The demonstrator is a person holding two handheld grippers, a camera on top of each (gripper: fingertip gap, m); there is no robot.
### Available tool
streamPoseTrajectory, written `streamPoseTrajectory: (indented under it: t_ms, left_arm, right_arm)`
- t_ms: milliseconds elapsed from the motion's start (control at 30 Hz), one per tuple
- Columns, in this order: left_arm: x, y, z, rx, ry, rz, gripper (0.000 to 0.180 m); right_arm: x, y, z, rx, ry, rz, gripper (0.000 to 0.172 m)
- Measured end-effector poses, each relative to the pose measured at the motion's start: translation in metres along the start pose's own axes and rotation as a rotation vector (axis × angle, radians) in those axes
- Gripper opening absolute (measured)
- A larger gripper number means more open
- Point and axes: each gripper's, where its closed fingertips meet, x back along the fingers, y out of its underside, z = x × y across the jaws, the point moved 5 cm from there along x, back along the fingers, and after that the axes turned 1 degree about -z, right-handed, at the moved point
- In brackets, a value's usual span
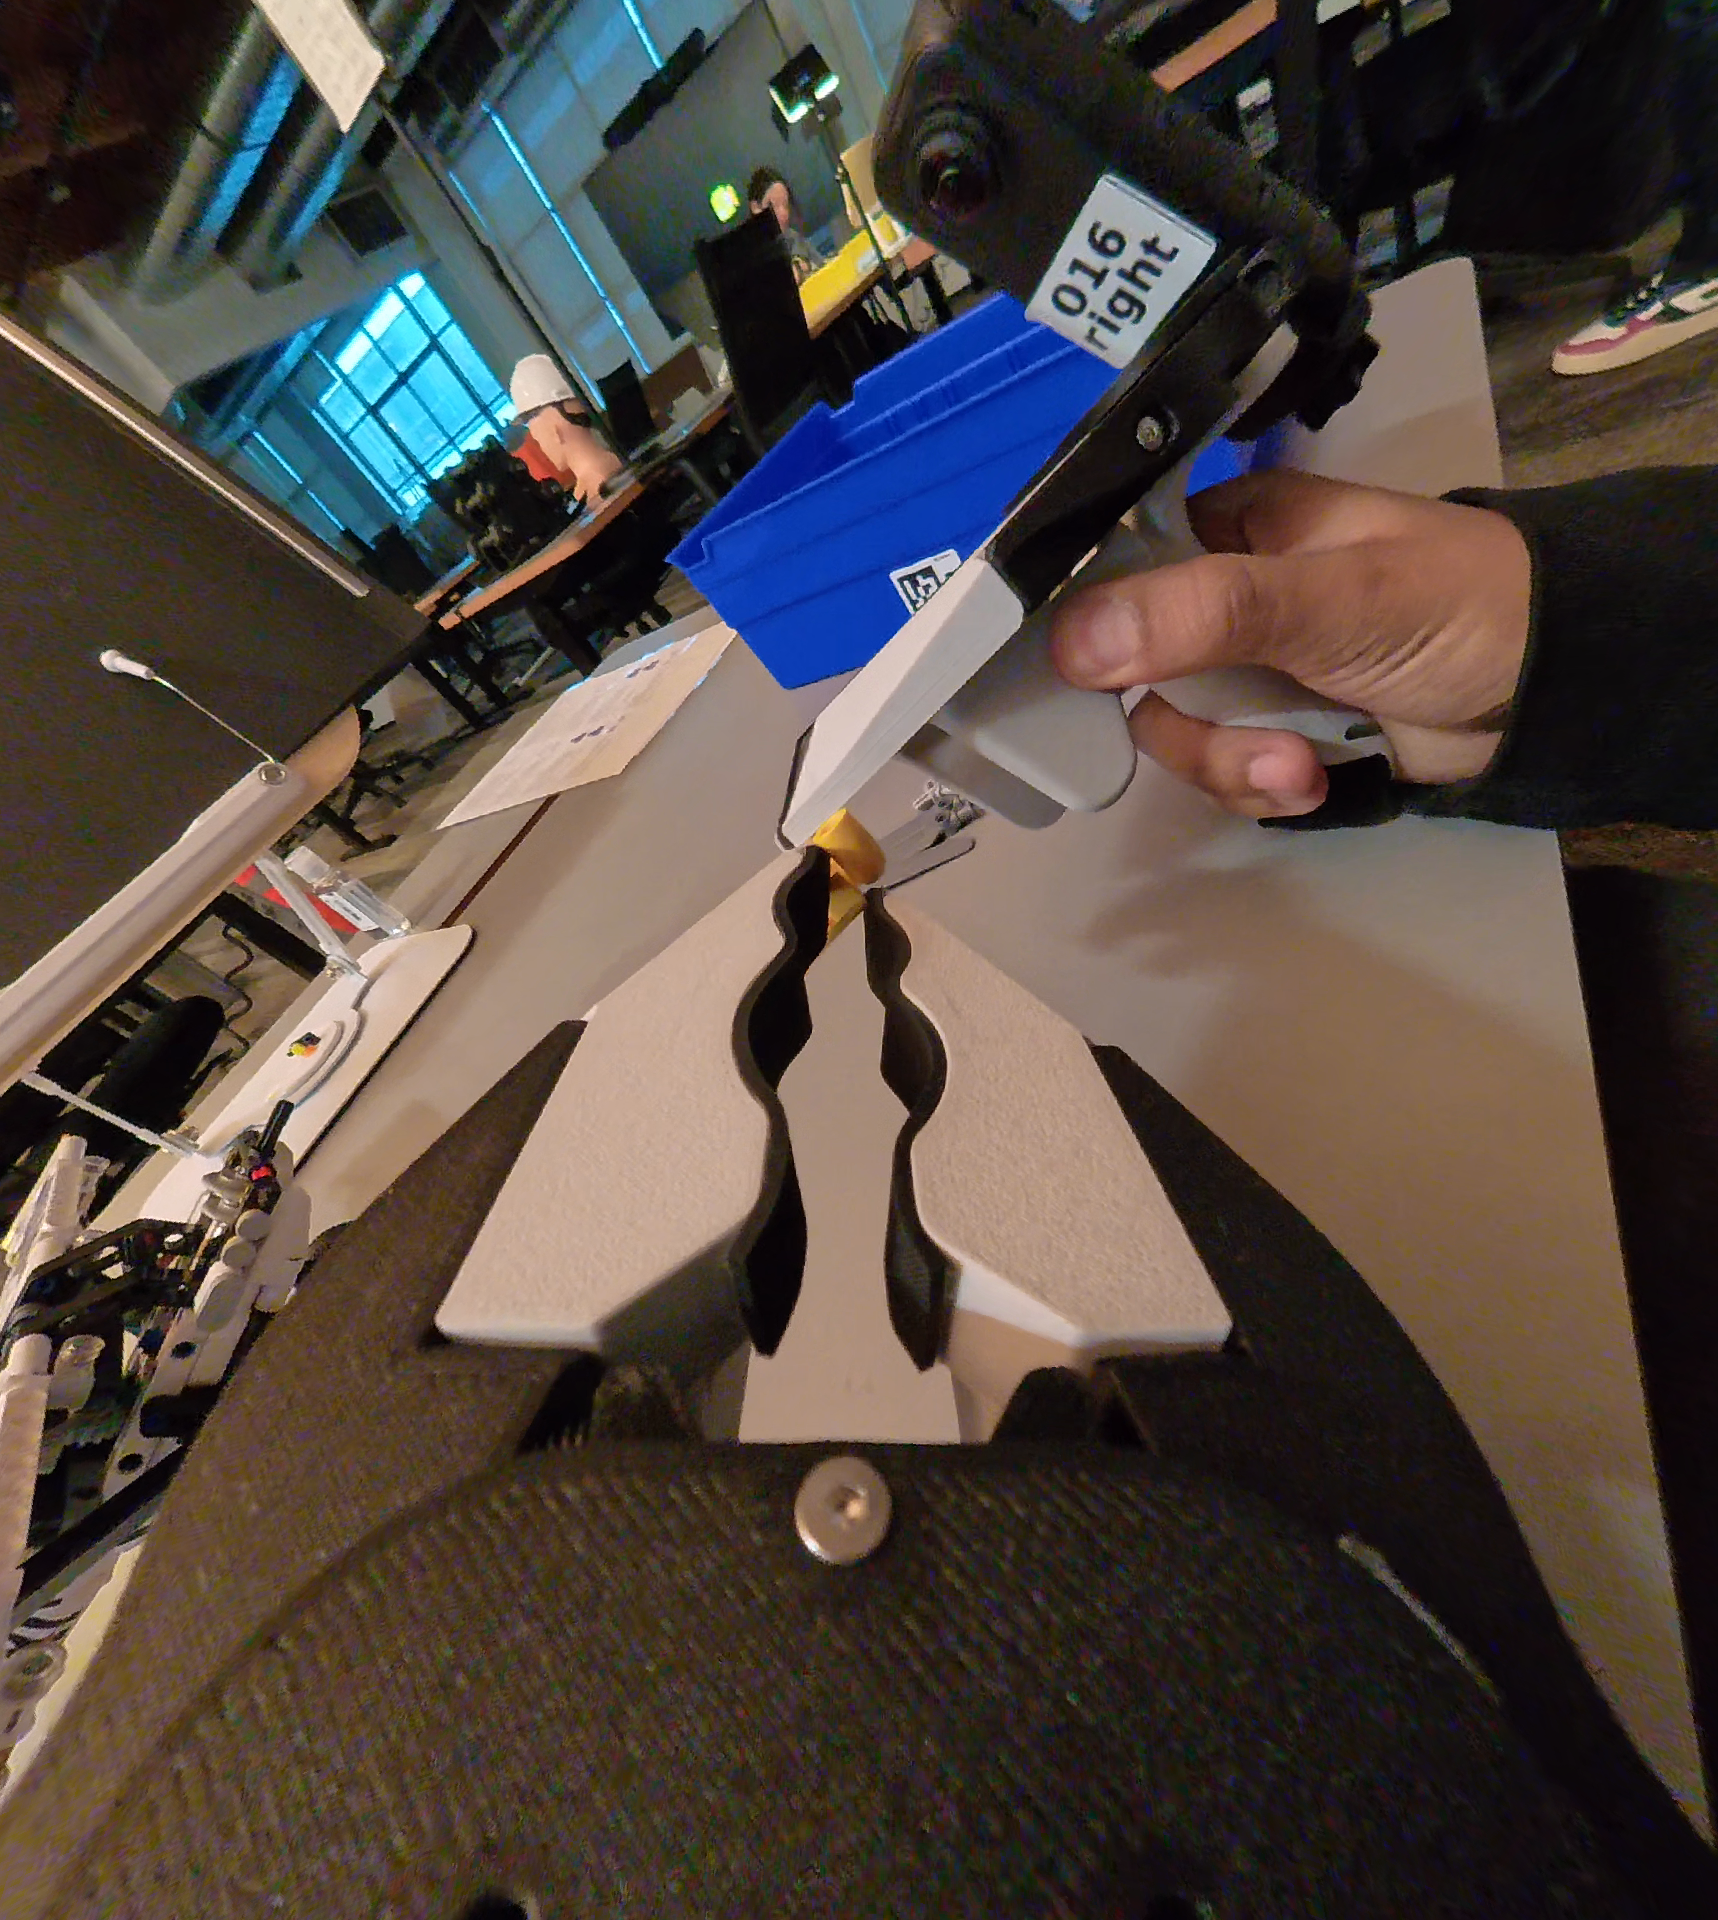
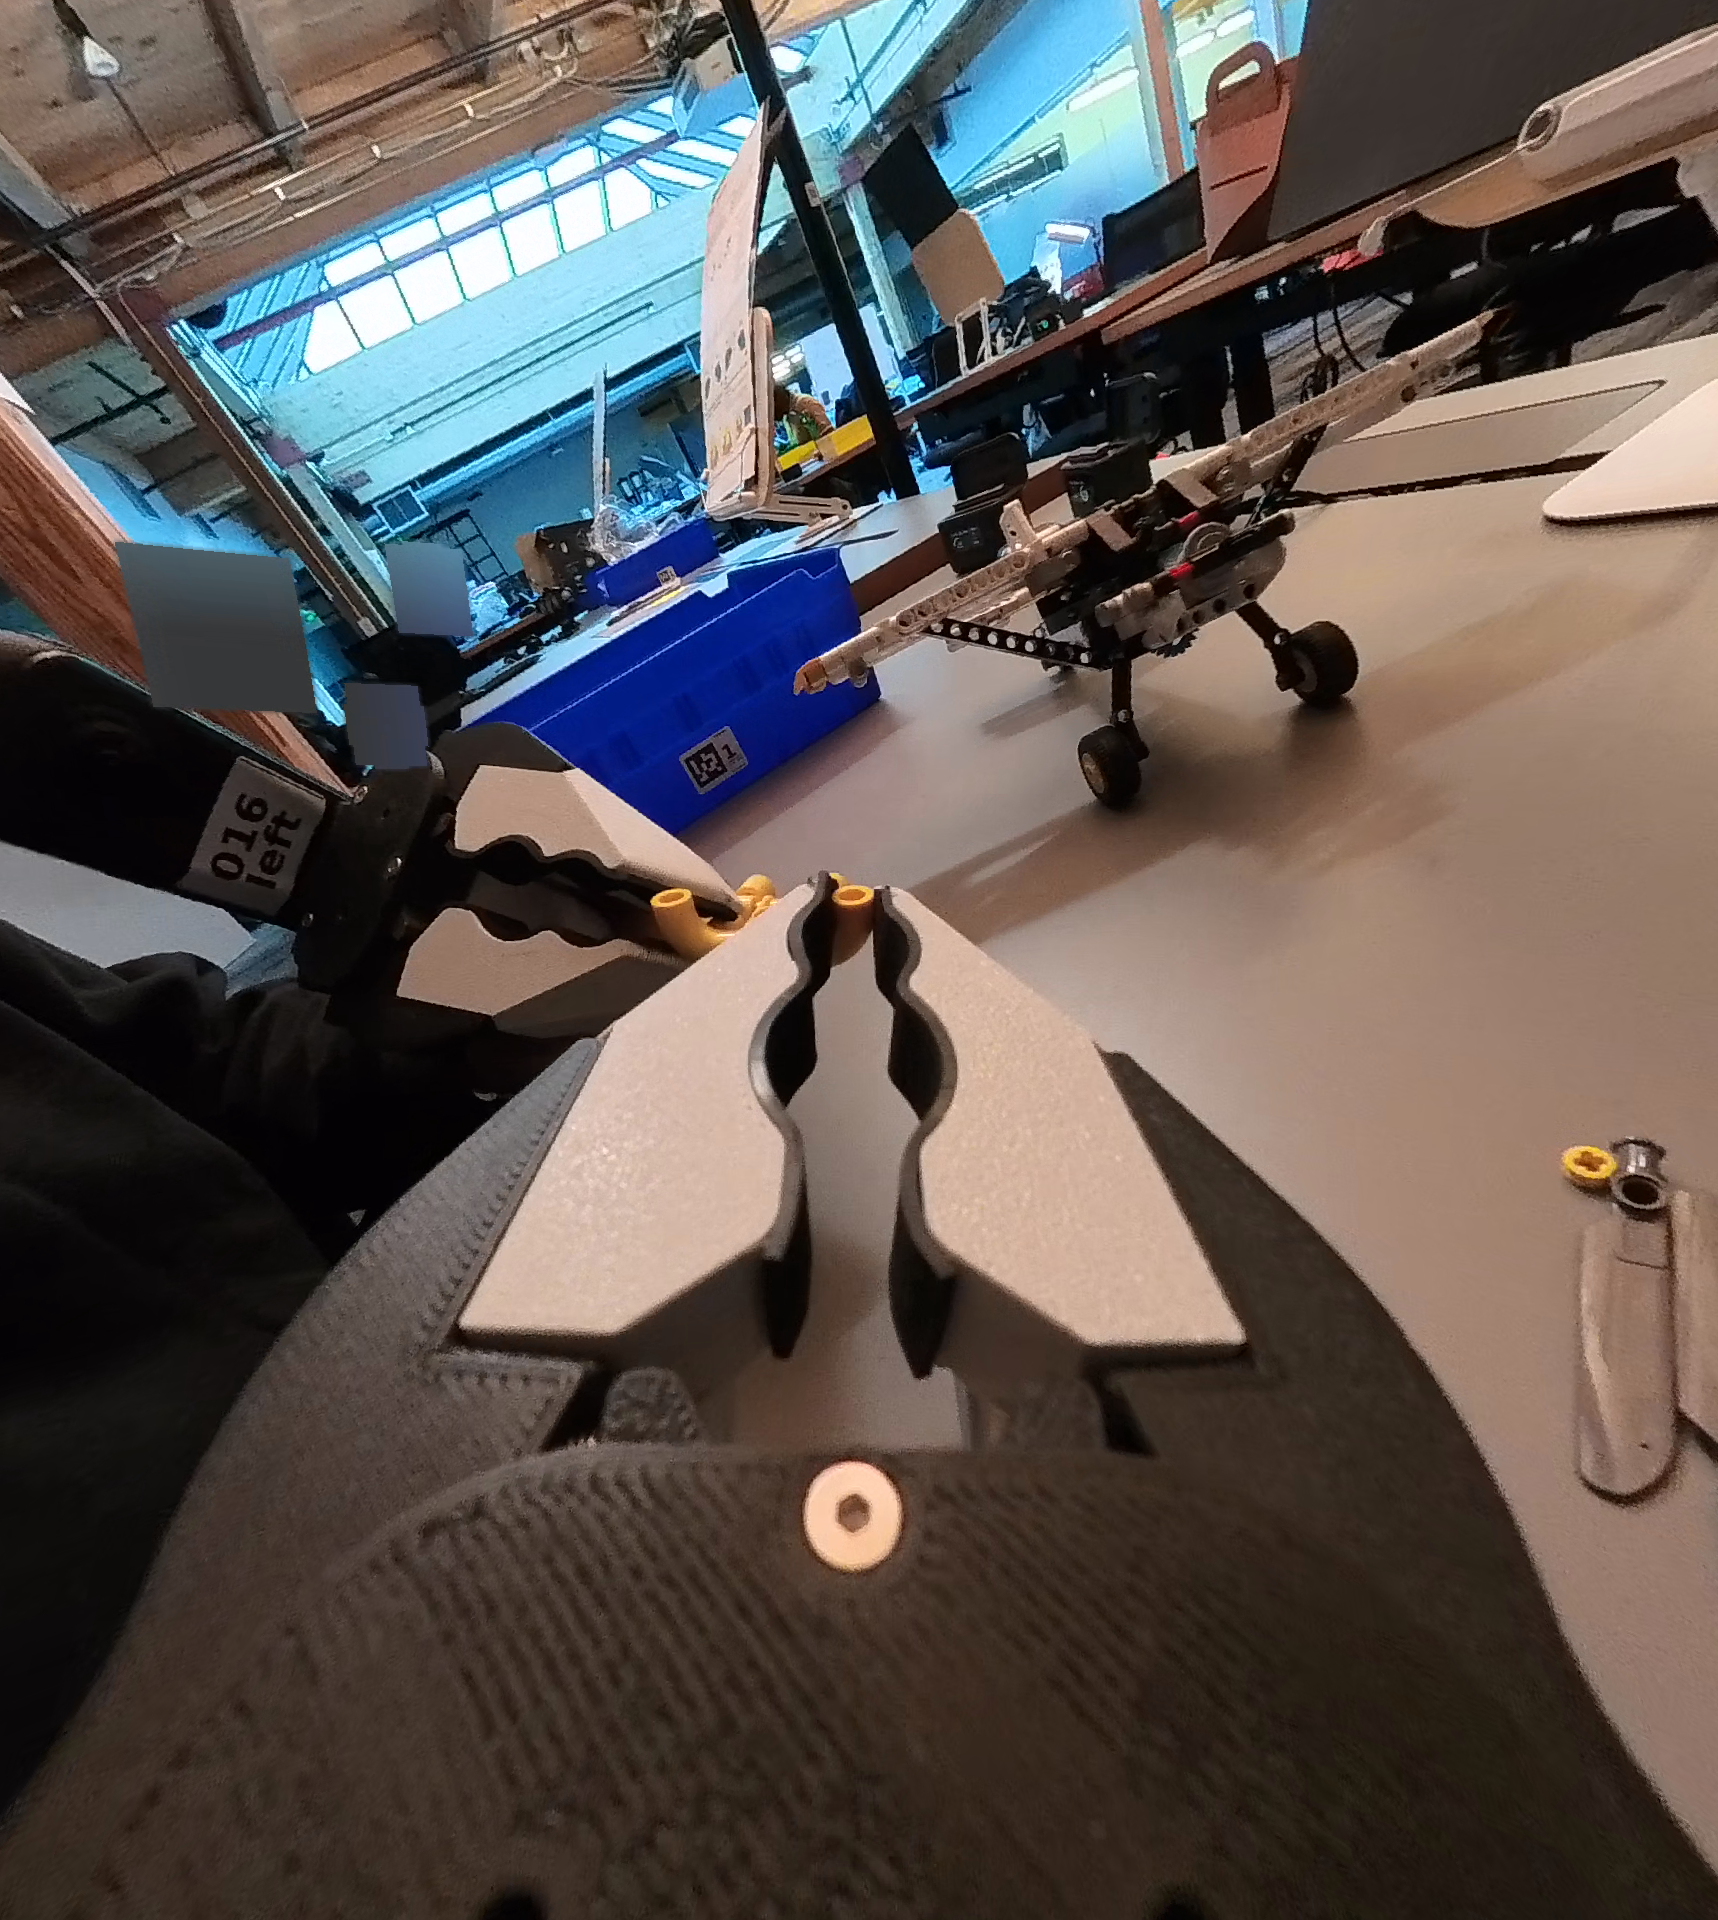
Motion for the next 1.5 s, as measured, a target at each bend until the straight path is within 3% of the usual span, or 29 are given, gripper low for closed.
streamPoseTrajectory:
  t_ms: [467,567,733,1133,1267,1367,1433,1500]
  left_arm:
    - [0.003,-0.001,0.001,-0.008,-0.005,0.07,0.004]
    - [0.004,0.0,0.0,-0.05,-0.071,0.1,0.024]
    - [0.0,0.004,0.001,0.016,-0.027,0.066,0.034]
    - [-0.002,0.009,0.004,-0.073,-0.038,0.015,0.012]
    - [-0.001,0.005,0.006,-0.17,-0.082,0.006,0.005]
    - [-0.002,0.004,0.005,-0.137,-0.069,0.001,0.004]
    - [0.0,0.002,0.009,-0.106,-0.008,0.018,0.004]
    - [0.005,-0.002,0.011,-0.12,-0.035,0.041,0.004]
  right_arm:
    - [0.0,0.0,-0.004,0.018,-0.028,0.009,0.005]
    - [0.002,-0.002,-0.005,0.01,-0.044,0.035,0.005]
    - [0.001,-0.001,-0.006,0.009,-0.057,0.022,0.005]
    - [-0.008,0.006,-0.011,0.059,-0.044,-0.057,0.005]
    - [-0.007,0.006,-0.011,0.028,-0.076,-0.059,0.005]
    - [-0.006,0.006,-0.009,0.019,-0.063,-0.052,0.005]
    - [0.006,-0.003,0.008,-0.006,0.069,0.033,0.005]
    - [0.036,-0.016,0.024,-0.103,0.062,0.173,0.005]
